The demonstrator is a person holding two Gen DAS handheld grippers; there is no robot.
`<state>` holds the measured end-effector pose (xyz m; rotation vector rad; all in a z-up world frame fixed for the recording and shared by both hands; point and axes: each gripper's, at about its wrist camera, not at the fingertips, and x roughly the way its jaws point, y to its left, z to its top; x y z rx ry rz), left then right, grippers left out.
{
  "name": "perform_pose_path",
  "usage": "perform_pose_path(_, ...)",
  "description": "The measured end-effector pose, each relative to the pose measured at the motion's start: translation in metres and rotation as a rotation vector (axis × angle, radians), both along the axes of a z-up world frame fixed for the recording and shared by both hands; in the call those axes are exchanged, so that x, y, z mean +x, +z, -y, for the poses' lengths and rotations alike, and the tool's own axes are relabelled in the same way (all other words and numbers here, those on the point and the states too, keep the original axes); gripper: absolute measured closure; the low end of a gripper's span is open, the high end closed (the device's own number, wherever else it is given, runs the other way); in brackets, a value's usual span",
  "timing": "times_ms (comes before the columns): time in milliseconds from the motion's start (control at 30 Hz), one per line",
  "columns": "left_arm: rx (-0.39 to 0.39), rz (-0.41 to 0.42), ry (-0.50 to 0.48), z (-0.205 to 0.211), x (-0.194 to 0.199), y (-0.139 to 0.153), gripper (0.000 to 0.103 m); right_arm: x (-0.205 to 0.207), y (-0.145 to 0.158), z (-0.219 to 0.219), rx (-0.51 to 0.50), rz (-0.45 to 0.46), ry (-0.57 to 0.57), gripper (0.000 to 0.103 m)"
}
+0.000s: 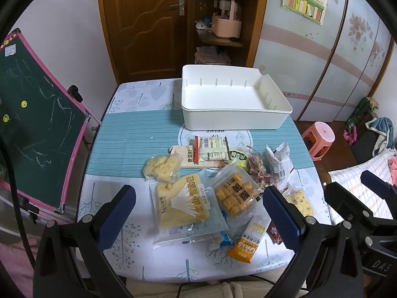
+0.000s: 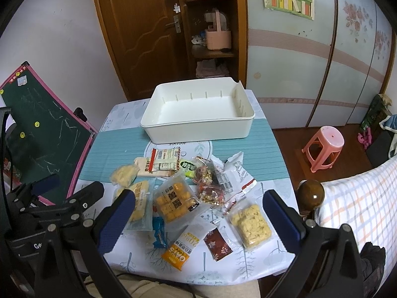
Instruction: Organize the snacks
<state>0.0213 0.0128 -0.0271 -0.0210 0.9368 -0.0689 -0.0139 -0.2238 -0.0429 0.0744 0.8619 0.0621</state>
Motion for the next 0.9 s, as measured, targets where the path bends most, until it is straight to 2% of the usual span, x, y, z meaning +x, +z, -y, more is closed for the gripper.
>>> perform_pose_path(400,0.003,0.003,0.0,-0.002,0.002,0.001,0.001,0.001,0.001,-0.001,0.004,0.001,0.003,0.0)
perform_pose_path(700,0.021,0.014,-0.013,0.0,0.003,0.003,0.001,-0.013,0.008,-0.008,0.067,0.068,0.054,0.0)
perform_pose_path(900,0.024,0.013,-0.018,0.004,0.005,0.006,0.001,-0.022,0.005,-0.011,0.086,0.047,0.042,0.0)
